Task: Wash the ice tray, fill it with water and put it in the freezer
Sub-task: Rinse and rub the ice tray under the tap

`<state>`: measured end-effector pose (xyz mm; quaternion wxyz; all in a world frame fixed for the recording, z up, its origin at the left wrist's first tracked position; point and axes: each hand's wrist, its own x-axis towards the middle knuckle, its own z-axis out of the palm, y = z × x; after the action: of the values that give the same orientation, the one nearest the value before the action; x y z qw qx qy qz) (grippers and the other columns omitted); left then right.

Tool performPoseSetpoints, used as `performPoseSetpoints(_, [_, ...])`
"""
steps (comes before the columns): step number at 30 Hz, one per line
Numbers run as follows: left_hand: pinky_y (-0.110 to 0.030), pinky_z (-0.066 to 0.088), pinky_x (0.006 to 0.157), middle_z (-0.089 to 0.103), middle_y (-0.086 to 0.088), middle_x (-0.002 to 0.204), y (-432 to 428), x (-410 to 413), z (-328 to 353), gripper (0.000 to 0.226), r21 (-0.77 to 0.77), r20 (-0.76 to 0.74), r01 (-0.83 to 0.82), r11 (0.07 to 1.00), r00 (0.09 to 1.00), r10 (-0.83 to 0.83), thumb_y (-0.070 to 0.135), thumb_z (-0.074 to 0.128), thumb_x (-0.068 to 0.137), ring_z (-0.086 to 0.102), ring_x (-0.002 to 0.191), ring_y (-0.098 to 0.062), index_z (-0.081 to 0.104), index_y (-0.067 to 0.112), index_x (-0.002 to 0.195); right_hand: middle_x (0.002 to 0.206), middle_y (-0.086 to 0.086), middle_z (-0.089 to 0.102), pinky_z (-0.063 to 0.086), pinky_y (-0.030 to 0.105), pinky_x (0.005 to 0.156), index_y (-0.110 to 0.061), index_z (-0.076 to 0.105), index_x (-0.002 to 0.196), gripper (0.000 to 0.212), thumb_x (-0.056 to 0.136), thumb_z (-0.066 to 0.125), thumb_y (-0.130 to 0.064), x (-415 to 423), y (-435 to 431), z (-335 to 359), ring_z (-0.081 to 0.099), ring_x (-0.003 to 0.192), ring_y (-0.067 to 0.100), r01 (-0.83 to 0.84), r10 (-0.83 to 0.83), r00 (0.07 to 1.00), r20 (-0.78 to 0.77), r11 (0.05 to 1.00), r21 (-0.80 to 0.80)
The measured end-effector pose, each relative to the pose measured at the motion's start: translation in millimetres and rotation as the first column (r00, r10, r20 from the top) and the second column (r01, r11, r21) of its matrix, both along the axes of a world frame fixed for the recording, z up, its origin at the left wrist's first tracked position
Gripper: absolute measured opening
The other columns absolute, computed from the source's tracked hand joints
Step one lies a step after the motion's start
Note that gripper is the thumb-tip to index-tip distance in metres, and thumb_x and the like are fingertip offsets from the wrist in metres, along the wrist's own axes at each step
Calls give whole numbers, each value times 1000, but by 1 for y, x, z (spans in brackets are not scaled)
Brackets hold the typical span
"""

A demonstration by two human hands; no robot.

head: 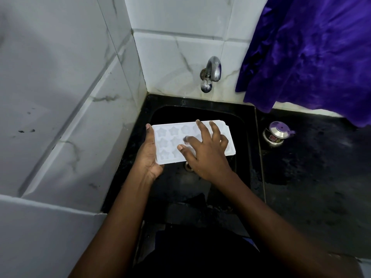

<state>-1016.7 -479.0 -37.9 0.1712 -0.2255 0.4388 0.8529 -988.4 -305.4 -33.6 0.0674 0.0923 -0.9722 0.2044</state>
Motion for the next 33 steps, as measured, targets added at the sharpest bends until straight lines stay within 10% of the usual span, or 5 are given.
performPoseSetpoints(8, [-56, 57, 101, 71, -19, 137, -4, -3, -5, 87, -37, -13, -29, 999, 999, 29, 80, 36, 99, 71, 124, -39, 61, 12, 146, 173, 4, 18, 11, 57, 117, -34, 68, 131, 59, 101, 31, -69, 0, -2, 8, 2, 159, 34, -11, 9, 998, 54, 1000, 25])
performPoseSetpoints(33, [-48, 59, 89, 82, -12, 113, -6, 5, 10, 72, -77, -26, -65, 995, 998, 63, 72, 31, 105, 81, 98, -28, 72, 15, 121, 168, 3, 32, 13, 52, 115, -33, 75, 121, 53, 100, 38, -65, 1, 18, 3, 11, 158, 32, 63, -63, 997, -54, 998, -3])
